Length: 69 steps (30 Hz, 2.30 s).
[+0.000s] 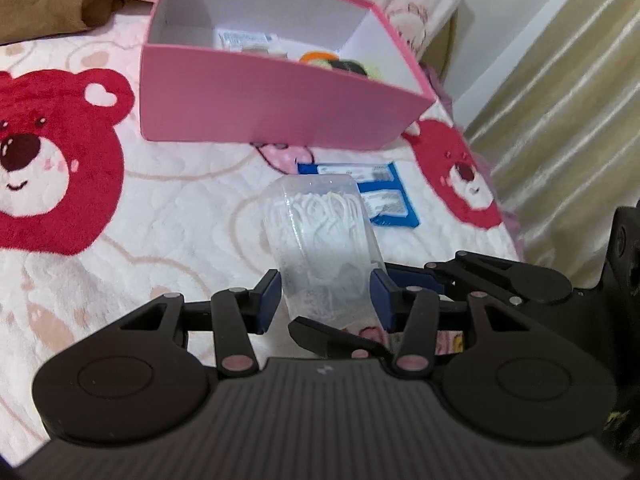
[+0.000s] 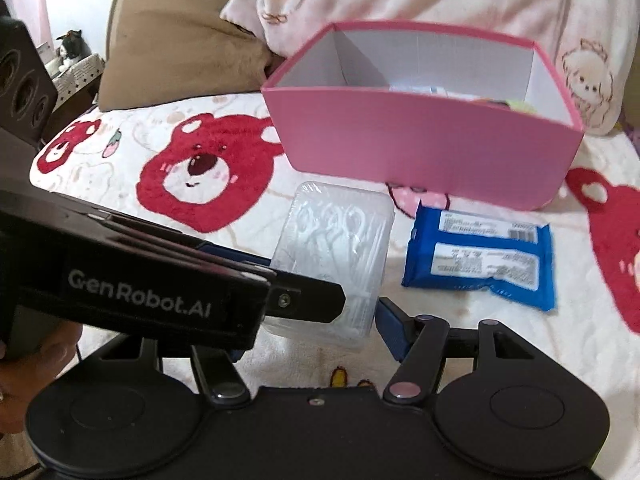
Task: Organize objects
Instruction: 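Lift the floss-pick case with the left tool over the pink box, then lower the case into the box and open the left tool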
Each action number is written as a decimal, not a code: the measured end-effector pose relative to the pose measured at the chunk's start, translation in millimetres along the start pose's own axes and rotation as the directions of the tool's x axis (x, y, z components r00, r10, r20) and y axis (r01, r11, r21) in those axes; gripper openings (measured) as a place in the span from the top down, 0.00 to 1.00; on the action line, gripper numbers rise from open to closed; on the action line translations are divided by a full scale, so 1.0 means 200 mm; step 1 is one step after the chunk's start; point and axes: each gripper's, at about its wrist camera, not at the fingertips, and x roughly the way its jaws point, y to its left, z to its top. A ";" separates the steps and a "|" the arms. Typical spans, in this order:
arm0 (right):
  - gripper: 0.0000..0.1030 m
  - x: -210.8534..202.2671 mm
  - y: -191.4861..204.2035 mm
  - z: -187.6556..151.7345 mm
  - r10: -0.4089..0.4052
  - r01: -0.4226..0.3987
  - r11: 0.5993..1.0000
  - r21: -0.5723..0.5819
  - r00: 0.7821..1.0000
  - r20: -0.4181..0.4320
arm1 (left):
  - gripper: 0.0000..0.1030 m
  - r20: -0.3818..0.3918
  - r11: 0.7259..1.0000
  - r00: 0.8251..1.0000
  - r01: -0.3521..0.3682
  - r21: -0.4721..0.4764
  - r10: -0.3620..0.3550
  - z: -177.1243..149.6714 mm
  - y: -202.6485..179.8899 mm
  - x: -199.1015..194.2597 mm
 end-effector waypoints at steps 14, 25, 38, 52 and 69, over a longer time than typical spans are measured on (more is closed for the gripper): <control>0.34 -0.26 0.01 0.17 0.049 -0.044 0.997 -0.056 0.995 0.085 | 0.54 0.123 1.000 0.992 -0.028 -0.009 0.029 0.07 -0.18 -0.26; 0.34 -0.47 -0.02 0.45 0.031 -0.009 0.986 -0.169 0.991 0.127 | 0.55 0.158 0.998 0.986 -0.055 0.036 0.049 0.34 -0.37 -0.43; 0.34 -0.32 -0.31 0.91 0.004 0.003 0.999 -0.051 0.991 0.132 | 0.54 0.168 0.998 0.984 -0.056 -0.030 0.061 0.93 -0.32 -0.25; 0.34 0.38 -0.68 1.13 0.039 -0.039 0.997 0.067 0.999 0.004 | 0.55 0.046 0.985 0.998 -0.045 -0.169 0.054 1.24 0.12 0.40; 0.34 0.75 -0.80 1.12 0.056 -0.045 0.995 0.087 0.990 -0.126 | 0.55 -0.067 0.978 0.994 -0.095 -0.188 0.084 1.27 0.29 0.75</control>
